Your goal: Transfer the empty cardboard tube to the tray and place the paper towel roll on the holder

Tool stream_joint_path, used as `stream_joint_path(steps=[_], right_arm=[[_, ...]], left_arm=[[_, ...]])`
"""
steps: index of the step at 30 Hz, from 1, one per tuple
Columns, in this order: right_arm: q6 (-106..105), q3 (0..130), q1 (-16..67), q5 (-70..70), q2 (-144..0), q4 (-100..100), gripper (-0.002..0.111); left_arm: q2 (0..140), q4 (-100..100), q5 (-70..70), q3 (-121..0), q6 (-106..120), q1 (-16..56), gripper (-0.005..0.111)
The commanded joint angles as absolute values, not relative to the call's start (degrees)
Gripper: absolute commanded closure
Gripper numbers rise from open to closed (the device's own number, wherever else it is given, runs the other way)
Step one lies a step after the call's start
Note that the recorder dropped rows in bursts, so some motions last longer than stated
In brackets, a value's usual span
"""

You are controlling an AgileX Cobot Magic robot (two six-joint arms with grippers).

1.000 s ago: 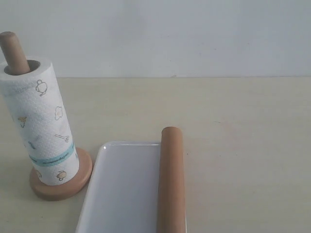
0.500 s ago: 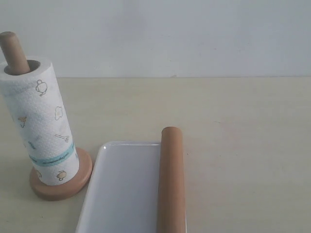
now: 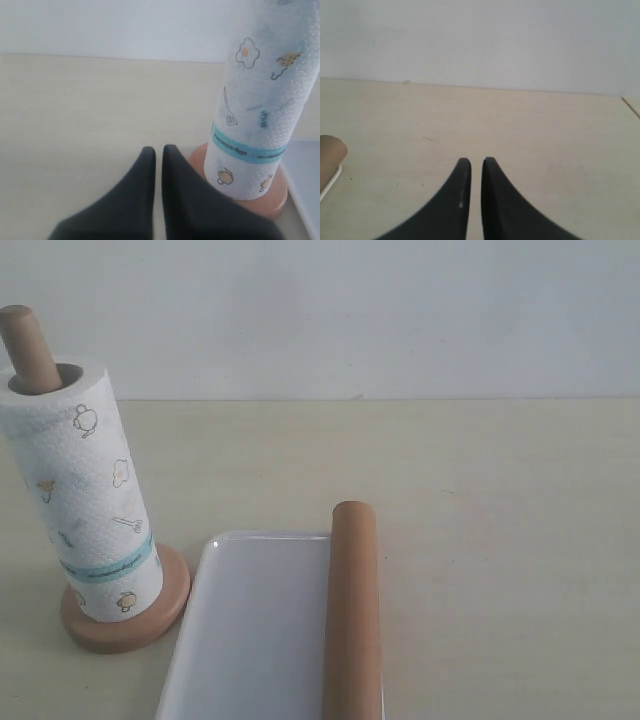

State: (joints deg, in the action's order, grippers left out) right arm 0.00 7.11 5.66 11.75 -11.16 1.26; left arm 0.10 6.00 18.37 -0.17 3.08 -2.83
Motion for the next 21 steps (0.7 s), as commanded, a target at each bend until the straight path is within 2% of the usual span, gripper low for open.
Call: stream_joint_path(steps=[1,9,21], right_arm=[[-0.52,4.62,5.08,11.74,-8.41,1.56,0.1],[-0.49,0.0,5.08,11.85,0.0,1.56,0.1],[0.0,0.0,1.22,18.71,0.0,1.56,0.1]], left_arm=[[0.0,6.59,18.25,0.0,3.23,-2.73,0.103],[0.0,6.59,18.25,0.0,3.23,-2.73,0.103],[0.0,6.59,18.25,0.0,3.23,-2.73,0.103]])
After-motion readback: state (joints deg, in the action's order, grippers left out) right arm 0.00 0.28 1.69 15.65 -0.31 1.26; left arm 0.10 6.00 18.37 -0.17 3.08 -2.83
